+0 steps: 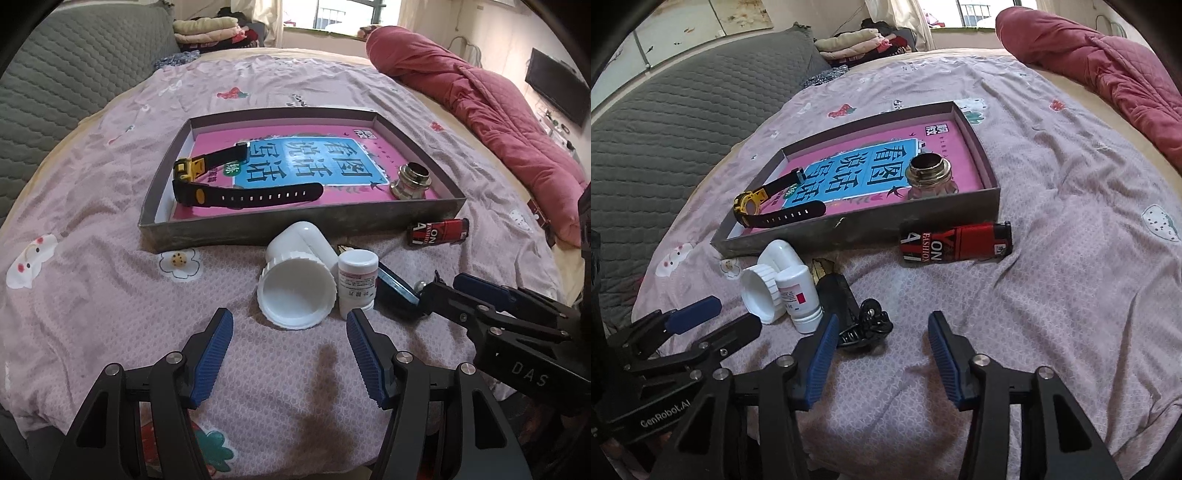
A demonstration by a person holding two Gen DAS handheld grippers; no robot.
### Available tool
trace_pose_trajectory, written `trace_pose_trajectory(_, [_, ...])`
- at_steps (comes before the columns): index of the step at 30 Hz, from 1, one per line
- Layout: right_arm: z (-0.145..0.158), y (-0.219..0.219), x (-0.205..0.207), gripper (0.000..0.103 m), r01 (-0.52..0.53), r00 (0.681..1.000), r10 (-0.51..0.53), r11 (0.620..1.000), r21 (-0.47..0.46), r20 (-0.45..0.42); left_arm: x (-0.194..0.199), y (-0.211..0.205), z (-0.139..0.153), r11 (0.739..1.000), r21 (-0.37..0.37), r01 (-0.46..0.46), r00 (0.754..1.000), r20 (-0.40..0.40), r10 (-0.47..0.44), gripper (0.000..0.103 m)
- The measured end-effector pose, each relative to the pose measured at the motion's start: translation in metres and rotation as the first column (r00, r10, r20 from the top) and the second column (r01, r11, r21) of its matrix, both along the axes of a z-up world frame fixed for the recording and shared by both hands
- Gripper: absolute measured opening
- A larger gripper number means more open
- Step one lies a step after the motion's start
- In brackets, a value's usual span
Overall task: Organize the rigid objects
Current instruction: 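Grasp the white cup-shaped part with the left tool while the right tool approaches the black gadget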
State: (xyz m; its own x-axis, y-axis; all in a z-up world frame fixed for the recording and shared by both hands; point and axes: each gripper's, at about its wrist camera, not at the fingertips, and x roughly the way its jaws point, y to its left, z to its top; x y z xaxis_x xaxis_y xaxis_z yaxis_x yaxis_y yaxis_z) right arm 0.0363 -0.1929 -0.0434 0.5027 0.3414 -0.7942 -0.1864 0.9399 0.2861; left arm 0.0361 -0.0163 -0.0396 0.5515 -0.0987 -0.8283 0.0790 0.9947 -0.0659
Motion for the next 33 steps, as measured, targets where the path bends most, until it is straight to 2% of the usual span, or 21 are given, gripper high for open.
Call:
trace_pose_trajectory(7, [-0.004,0.008,0.001,0.034,-0.028,0.999,0.028,1.000,0.006,-0.016,0.009,0.003,-0.005,1.000,-0.006,-0.021,1.000,-0.005,0.021,0.066])
trace_pose_trajectory(20, [-0.009,0.006,0.007,0.028,-0.020,0.999,0.021,0.999,0.048,-0.034,0.021,-0.001,-0.011,0.999,-0.003,-0.036,0.999,0.002,0.036,0.066])
trace_pose_trajectory(33, [-0.009,0.007,0.010,0.025,-0.028,0.999,0.029,0.999,0.021,-0.026,0.025,-0.004,-0.011,0.997,0.026,-0.074,0.997,0.026,0.073,0.077])
